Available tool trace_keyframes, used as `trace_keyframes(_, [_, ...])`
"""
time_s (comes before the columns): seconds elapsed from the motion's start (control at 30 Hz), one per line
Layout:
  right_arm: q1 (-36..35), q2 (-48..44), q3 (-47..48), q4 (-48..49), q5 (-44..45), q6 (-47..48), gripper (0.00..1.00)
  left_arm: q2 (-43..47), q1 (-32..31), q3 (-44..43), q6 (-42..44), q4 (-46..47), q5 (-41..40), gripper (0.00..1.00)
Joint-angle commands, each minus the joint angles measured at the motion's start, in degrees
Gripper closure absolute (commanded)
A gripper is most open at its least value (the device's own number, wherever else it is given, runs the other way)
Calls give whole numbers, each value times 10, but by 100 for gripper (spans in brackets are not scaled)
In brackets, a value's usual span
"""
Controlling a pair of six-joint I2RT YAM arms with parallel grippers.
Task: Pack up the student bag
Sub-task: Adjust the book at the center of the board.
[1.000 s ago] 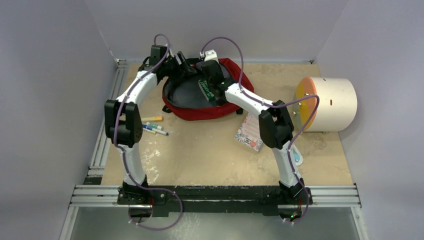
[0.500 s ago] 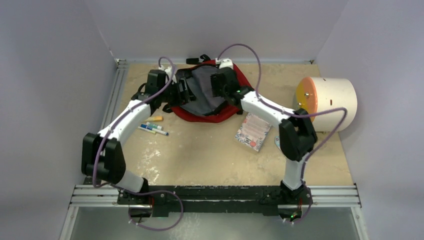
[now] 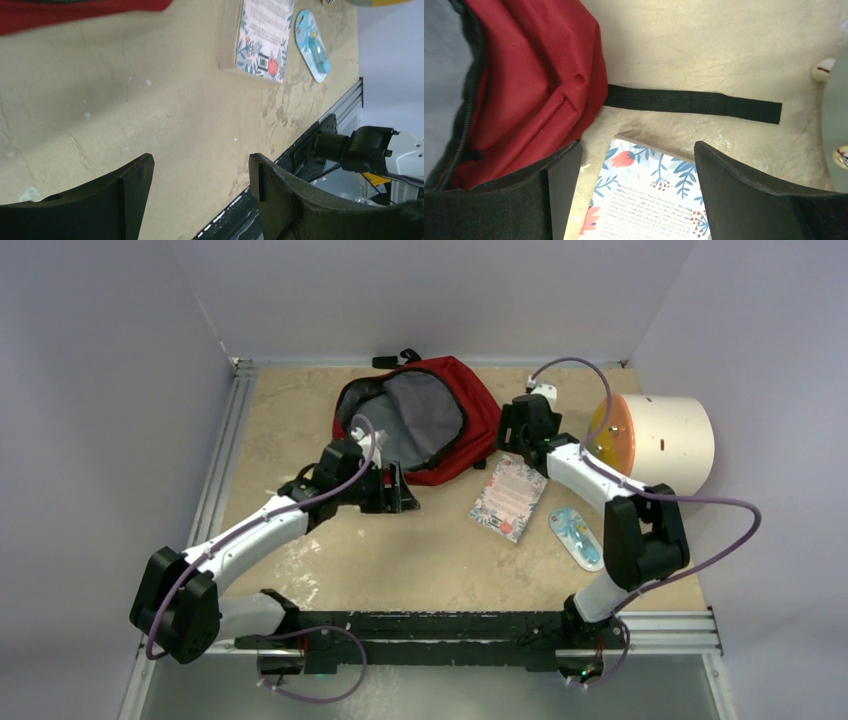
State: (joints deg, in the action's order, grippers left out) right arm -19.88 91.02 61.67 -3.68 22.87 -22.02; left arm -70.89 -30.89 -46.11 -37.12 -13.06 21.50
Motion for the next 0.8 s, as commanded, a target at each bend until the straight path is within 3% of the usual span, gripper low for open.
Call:
trace_keyframes(0.0, [41, 26, 0, 27, -49, -8, 13, 12, -30, 17, -29, 35, -15, 31])
trace_keyframes(0.17, [79, 72, 15, 34, -88, 8, 3, 17, -40, 18, -25, 27, -26, 31])
trace_keyframes(0.4, [112, 96, -8, 59, -143, -22, 1, 23, -40, 14, -15, 11, -31, 31])
trace_keyframes(0.77, [125, 16, -110, 78, -243, -61, 1, 21, -40, 35, -22, 34, -3, 31])
